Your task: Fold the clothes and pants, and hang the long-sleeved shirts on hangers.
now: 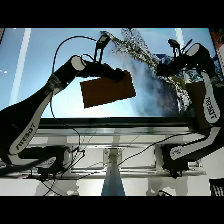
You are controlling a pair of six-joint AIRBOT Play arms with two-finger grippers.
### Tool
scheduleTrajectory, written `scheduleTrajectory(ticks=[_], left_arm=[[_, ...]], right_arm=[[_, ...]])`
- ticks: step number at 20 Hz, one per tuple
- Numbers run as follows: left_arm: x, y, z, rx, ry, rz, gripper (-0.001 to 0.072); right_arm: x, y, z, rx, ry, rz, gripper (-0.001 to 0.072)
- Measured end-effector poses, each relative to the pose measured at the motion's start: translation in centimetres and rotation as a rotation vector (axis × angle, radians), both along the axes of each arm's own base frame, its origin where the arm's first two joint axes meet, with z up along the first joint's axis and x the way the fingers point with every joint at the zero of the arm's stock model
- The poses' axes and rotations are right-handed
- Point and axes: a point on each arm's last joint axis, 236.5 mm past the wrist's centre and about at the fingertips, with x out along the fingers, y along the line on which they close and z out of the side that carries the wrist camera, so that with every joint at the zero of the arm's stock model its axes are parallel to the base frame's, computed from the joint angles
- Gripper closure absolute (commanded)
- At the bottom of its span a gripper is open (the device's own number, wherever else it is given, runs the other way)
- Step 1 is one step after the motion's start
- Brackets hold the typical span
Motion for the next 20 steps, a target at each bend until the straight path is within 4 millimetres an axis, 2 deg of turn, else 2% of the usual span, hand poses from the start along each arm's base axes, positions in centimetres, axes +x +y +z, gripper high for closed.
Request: scheduleTrajectory(ticks=[4, 8, 9, 10, 11, 12, 13, 15, 17, 18, 20], left_arm=[[1.5, 2.0, 2.0, -0.004, -0.054, 0.045, 0.0007], [1.5, 2.8, 2.3, 0.010, -0.058, 0.040, 0.0008], [1.2, 2.9, 2.1, 0.018, -0.051, 0.029, 0.0008], [0.8, 3.1, 1.9, 0.028, -0.040, 0.014, 0.0008], [0.4, 3.1, 1.8, 0.032, -0.028, 0.001, 0.0007], [0.0, 3.2, 1.6, 0.038, -0.016, -0.012, 0.0007], [-0.3, 3.4, 1.5, 0.045, -0.003, -0.023, 0.0008], [-0.8, 4.1, 1.3, 0.070, 0.007, -0.043, 0.0011], [-0.9, 5.8, 1.4, 0.129, -0.014, -0.056, 0.0034], [-0.9, 7.1, 1.7, 0.171, -0.036, -0.059, 0.0091], [-0.5, 10.0, 2.8, 0.252, -0.089, -0.031, 0.0310]], right_arm=[[-1.6, 5.0, -2.2, 0.258, 0.109, -0.025, 0.0031], [-3.0, 11.5, -3.6, 0.338, 0.155, 0.039, 0.0033], [-3.1, 13.4, -3.8, 0.345, 0.149, 0.055, 0.0057], [-3.1, 14.9, -4.1, 0.339, 0.135, 0.072, 0.0229], [-3.2, 16.3, -4.6, 0.325, 0.120, 0.088, 0.0524], [-3.3, 17.2, -5.1, 0.303, 0.104, 0.106, 0.0694], [-3.5, 18.2, -5.3, 0.292, 0.093, 0.124, 0.0700], [-3.0, 19.1, -5.0, 0.270, 0.053, 0.151, 0.0700], [-1.9, 18.5, -3.5, 0.231, -0.001, 0.182, 0.0700], [-1.0, 17.5, -2.6, 0.201, -0.032, 0.182, 0.0700], [1.0, 13.6, 0.0, 0.112, -0.100, 0.149, 0.0700]])
